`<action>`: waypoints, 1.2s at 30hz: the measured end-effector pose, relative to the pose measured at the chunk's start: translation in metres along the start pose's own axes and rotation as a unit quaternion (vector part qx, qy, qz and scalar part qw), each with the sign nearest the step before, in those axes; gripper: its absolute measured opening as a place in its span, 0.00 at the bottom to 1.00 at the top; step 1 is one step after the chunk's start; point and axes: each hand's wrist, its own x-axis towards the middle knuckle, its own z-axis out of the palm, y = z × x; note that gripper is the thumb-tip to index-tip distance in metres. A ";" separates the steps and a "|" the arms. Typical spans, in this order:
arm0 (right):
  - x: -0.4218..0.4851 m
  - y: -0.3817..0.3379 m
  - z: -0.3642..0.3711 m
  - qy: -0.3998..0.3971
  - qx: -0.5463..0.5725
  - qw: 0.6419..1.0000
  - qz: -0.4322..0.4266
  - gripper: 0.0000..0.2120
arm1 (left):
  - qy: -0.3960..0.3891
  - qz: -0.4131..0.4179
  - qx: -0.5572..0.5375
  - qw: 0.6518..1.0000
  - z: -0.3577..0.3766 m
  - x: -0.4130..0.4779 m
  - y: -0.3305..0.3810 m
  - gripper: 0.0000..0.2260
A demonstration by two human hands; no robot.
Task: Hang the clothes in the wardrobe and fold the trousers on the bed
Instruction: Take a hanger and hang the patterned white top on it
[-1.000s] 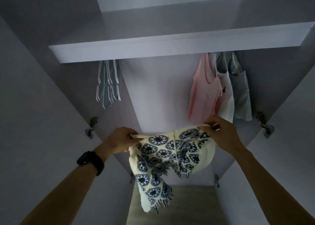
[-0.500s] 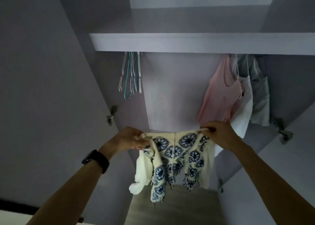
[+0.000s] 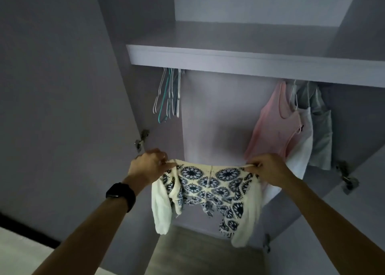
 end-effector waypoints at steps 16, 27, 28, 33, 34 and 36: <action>0.076 -0.057 -0.004 -0.096 -0.144 0.977 -0.123 0.08 | 0.307 0.054 0.324 0.893 -0.056 -0.030 0.056 0.09; 0.216 -0.136 0.013 -0.038 0.010 0.998 -0.043 0.12 | 0.276 -0.012 0.433 0.858 -0.106 -0.002 -0.008 0.24; 0.229 -0.141 0.023 -0.026 0.026 0.999 -0.030 0.14 | 0.284 -0.022 0.439 0.852 -0.103 -0.002 -0.020 0.25; 0.280 -0.160 0.064 0.011 0.095 0.995 0.018 0.22 | 0.355 0.032 0.471 0.807 -0.095 0.001 -0.072 0.22; 0.288 -0.162 0.071 0.020 0.121 0.992 0.033 0.23 | 0.366 0.046 0.483 0.794 -0.094 0.003 -0.080 0.20; 0.301 -0.162 0.085 0.049 0.161 0.984 0.052 0.18 | 0.380 0.062 0.491 0.781 -0.088 0.007 -0.093 0.17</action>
